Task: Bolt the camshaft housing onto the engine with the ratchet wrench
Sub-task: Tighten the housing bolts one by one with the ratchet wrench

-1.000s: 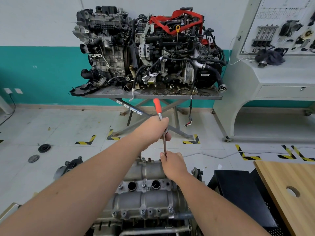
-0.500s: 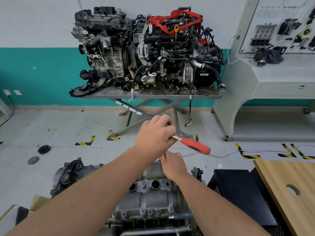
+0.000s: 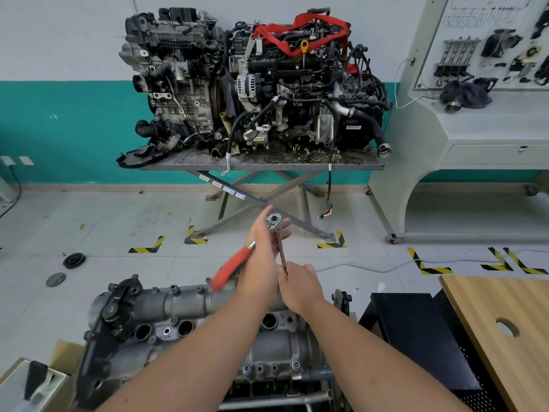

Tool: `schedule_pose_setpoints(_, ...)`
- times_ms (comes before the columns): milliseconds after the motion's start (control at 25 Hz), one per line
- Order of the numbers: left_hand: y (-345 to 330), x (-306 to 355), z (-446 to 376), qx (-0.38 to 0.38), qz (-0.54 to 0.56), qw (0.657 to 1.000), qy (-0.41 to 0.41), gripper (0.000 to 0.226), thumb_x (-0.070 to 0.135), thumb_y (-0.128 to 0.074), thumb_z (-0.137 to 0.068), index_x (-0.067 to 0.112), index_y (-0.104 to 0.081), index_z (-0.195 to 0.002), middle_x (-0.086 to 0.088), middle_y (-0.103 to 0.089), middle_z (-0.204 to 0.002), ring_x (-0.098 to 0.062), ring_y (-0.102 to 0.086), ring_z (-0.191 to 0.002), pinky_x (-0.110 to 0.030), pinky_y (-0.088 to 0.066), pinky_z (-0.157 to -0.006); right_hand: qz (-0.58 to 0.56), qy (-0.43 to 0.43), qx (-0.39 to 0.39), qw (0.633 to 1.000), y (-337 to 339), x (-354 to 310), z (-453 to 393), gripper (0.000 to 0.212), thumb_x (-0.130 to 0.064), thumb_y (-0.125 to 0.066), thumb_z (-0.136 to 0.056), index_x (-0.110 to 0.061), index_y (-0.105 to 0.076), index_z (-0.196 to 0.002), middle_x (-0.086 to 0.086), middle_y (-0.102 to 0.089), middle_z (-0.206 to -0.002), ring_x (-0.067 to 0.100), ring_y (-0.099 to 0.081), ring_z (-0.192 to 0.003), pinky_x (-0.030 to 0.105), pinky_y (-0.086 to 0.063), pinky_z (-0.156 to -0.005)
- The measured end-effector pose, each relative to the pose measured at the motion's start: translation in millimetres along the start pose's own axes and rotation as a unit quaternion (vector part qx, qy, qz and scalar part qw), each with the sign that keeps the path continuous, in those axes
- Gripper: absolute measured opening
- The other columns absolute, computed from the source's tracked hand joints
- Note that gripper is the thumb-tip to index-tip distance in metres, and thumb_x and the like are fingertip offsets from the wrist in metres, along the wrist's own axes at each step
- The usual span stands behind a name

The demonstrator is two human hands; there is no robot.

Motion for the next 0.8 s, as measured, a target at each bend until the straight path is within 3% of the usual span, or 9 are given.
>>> schedule_pose_setpoints(80,3,-1,-6,0.020,0.069,0.993,0.088,0.048,0.052,-0.034,-0.103,0.023,-0.071,-0.100,-0.007,-0.076,-0.091,-0.018,-0.072,-0.090,-0.044,-0.047,-0.102,0.009,-0.005,-0.005,1.000,-1,1,-1,0.037,-0.039,-0.026,-0.105,-0.021,-0.058,-0.097,-0.001,-0.055,-0.084,0.025,-0.042,-0.102,0.040,-0.039,-0.085)
schedule_pose_setpoints(160,8,5,-13,0.016,0.040,0.991,0.127,0.048,0.052,-0.039,-0.102,0.016,-0.067,-0.088,-0.007,-0.072,-0.076,-0.019,-0.070,-0.079,-0.044,-0.050,-0.095,0.017,-0.003,-0.006,1.000,0,-1,0,0.036,-0.040,-0.026,-0.105,-0.022,-0.056,-0.096,0.000,-0.056,-0.085,0.024,-0.042,-0.103,0.040,-0.040,-0.084)
schedule_pose_setpoints(320,6,23,-29,-0.053,-0.123,0.974,0.184,0.037,0.048,-0.040,-0.101,0.020,-0.056,-0.083,-0.003,-0.070,-0.068,-0.021,-0.068,-0.082,-0.044,-0.048,-0.090,0.010,-0.004,-0.004,1.000,1,-1,1,0.031,-0.041,-0.028,-0.105,-0.025,-0.051,-0.093,0.000,-0.055,-0.085,0.022,-0.040,-0.103,0.039,-0.038,-0.078)
schedule_pose_setpoints(520,-5,48,-43,-0.174,-0.355,0.904,0.162,0.028,0.040,-0.039,-0.101,0.017,-0.056,-0.098,0.001,-0.076,-0.077,-0.014,-0.067,-0.084,-0.037,-0.046,-0.082,0.004,-0.001,-0.002,1.000,3,-3,2,0.031,-0.041,-0.029,-0.106,-0.024,-0.050,-0.091,-0.001,-0.054,-0.083,0.025,-0.042,-0.108,0.040,-0.042,-0.084)
schedule_pose_setpoints(600,-13,57,-46,-0.197,-0.460,0.861,0.095,0.028,0.035,-0.039,-0.101,0.013,-0.057,-0.098,0.003,-0.075,-0.075,-0.014,-0.062,-0.076,-0.032,-0.045,-0.068,0.006,0.001,0.000,1.000,3,-3,3,0.031,-0.041,-0.029,-0.106,-0.024,-0.050,-0.091,0.000,-0.054,-0.083,0.025,-0.042,-0.108,0.041,-0.044,-0.084)
schedule_pose_setpoints(680,-21,63,-47,-0.217,-0.566,0.795,0.015,0.027,0.030,-0.037,-0.102,0.013,-0.056,-0.093,0.003,-0.071,-0.077,-0.015,-0.060,-0.071,-0.030,-0.044,-0.061,0.004,0.000,0.000,1.000,4,-4,4,0.034,-0.040,-0.028,-0.106,-0.022,-0.054,-0.094,0.000,-0.055,-0.083,0.025,-0.043,-0.108,0.041,-0.045,-0.084)
schedule_pose_setpoints(760,-29,66,-44,-0.225,-0.664,0.709,-0.072,0.027,0.033,-0.034,-0.103,0.015,-0.049,-0.090,0.002,-0.063,-0.081,-0.021,-0.059,-0.072,-0.034,-0.046,-0.062,0.006,-0.005,-0.004,1.000,4,-2,4,0.039,-0.040,-0.028,-0.106,-0.017,-0.059,-0.102,0.001,-0.057,-0.086,0.025,-0.043,-0.108,0.041,-0.045,-0.085)
schedule_pose_setpoints(800,-32,66,-41,-0.230,-0.712,0.651,-0.128,0.028,0.037,-0.033,-0.104,0.017,-0.047,-0.090,0.002,-0.058,-0.084,-0.022,-0.057,-0.073,-0.036,-0.044,-0.062,0.007,-0.002,-0.002,1.000,4,-2,4,0.041,-0.040,-0.027,-0.106,-0.016,-0.060,-0.104,0.002,-0.058,-0.087,0.025,-0.043,-0.108,0.041,-0.045,-0.086)
Point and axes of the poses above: each hand's wrist, its own z-axis away from the middle knuckle, its own y-axis out of the back of the hand, x = y × z, the point moved 5 cm from there along -z, towards the middle knuckle
